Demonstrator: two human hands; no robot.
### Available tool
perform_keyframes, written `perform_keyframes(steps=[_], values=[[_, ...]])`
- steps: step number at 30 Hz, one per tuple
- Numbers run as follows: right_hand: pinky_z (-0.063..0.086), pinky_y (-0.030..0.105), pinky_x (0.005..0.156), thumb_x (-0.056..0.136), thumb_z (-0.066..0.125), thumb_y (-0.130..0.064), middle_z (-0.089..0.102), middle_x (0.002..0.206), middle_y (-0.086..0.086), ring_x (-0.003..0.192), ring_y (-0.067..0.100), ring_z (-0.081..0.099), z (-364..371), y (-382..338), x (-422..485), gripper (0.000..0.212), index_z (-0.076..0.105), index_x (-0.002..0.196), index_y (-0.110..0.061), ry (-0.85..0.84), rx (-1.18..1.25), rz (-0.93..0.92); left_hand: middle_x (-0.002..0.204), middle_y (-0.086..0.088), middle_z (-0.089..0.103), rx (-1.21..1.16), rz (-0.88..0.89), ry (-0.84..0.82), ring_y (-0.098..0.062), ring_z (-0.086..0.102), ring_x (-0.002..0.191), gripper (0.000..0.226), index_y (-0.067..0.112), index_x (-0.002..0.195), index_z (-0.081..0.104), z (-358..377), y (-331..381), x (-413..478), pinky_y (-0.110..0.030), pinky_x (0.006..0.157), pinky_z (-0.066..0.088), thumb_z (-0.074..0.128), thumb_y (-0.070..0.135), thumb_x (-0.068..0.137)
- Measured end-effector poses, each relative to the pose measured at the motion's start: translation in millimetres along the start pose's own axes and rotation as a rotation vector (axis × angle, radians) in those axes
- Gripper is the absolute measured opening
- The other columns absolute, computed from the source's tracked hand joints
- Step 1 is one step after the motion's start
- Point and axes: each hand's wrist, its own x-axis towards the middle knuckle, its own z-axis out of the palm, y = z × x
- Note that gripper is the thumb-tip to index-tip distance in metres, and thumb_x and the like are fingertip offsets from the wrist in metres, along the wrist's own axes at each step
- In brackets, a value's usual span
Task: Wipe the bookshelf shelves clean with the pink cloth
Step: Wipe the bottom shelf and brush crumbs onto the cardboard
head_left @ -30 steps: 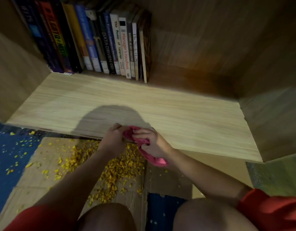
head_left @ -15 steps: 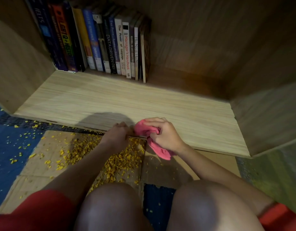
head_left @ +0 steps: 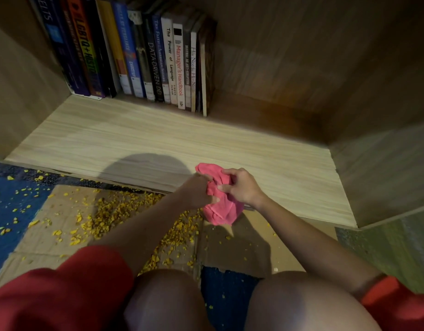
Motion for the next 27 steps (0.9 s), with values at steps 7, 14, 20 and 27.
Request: perform_keyframes(steps=[7,14,20,27], values=[[0.045,0.031,0.100,0.074,0.073,0.004,0.061,0.123,0.012,0.109,0.020,0.058,-10,2,9,0.050,0.058,0.122,0.001,0.031,0.383,0.122,0.082,-0.008,0.067,-0.054,-0.235,0.100,-0.021,0.064,0.082,0.015,0.002,0.096,0.069,-8,2,16,-0.021,0.068,0.047,0.059,0.007,0.086],[0.036,0.036,0.108,0.088,0.062,-0.017,0.055,0.123,0.013,0.117,0.029,0.051,-5,5,28,0.041,0.056,0.127,-0.003,0.202,0.050,0.073,0.116,-0.020,0.055,-0.246,-0.368,0.395,-0.033,0.057,0.106,0.032,-0.002,0.113,0.057,-17,-11,33,-0.033,0.090,0.047,0.048,0.003,0.083],[0.028,0.024,0.107,0.085,0.065,-0.011,0.039,0.128,0.011,0.116,0.020,0.043,0,6,24,0.070,0.029,0.145,-0.008,0.043,-0.006,0.054,0.118,-0.019,0.058,-0.387,-0.406,0.221,-0.033,0.057,0.110,0.050,-0.004,0.130,0.043,-11,-7,37,-0.036,0.092,0.048,0.060,0.019,0.088],[0.048,0.024,0.085,0.079,0.063,0.000,0.069,0.110,0.011,0.102,0.026,0.063,13,-3,24,0.031,0.068,0.109,-0.004,0.167,0.007,0.031,0.101,-0.019,0.068,-0.130,-0.367,0.124,-0.032,0.064,0.095,0.024,0.000,0.097,0.068,-12,-7,44,-0.034,0.081,0.050,0.059,0.020,0.087]])
